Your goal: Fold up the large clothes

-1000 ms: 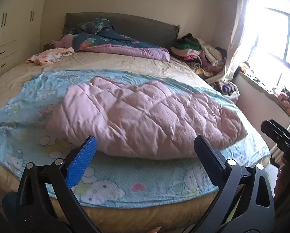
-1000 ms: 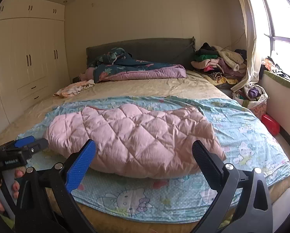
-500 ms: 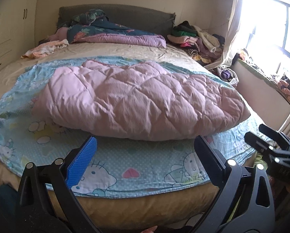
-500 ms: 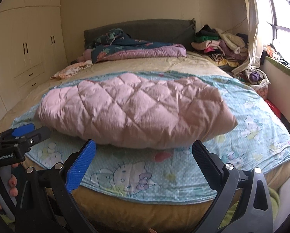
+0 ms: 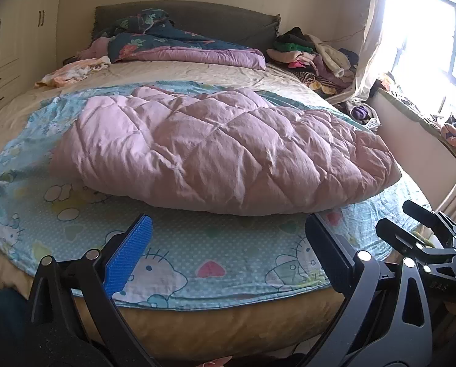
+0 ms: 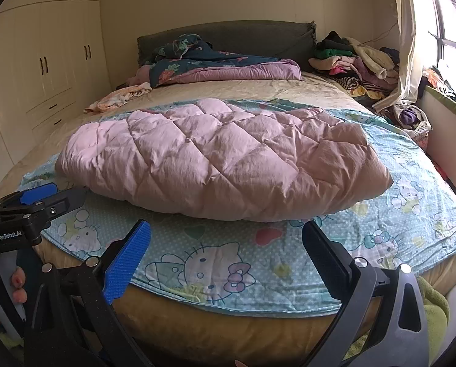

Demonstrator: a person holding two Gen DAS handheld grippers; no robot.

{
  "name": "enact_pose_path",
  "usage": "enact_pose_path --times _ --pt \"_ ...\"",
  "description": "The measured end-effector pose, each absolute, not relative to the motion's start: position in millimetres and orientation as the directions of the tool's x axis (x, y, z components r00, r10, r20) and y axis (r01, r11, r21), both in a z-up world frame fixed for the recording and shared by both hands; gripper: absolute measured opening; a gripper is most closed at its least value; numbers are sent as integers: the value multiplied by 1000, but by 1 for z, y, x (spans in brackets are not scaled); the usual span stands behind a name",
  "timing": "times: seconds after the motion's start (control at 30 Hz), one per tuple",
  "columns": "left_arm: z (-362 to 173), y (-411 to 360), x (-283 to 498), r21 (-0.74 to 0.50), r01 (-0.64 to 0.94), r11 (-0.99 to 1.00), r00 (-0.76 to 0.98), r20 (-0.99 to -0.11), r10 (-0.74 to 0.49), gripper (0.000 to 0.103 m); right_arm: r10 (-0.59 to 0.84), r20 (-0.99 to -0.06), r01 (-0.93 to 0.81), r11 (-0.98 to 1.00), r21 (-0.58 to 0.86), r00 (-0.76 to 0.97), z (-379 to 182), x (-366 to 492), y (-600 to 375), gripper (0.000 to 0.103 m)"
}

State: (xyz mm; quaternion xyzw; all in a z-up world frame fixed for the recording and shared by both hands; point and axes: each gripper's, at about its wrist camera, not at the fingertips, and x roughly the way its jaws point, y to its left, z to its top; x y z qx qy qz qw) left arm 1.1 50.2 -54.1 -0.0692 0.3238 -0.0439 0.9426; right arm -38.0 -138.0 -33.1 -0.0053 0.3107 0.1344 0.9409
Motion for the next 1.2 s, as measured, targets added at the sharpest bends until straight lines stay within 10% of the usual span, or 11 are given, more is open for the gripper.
enact_pose_path --times 1.2 --pt "-50 52 -2 -144 32 989 787 -606 -114 94 244 -580 -252 965 69 777 -30 -42 -139 99"
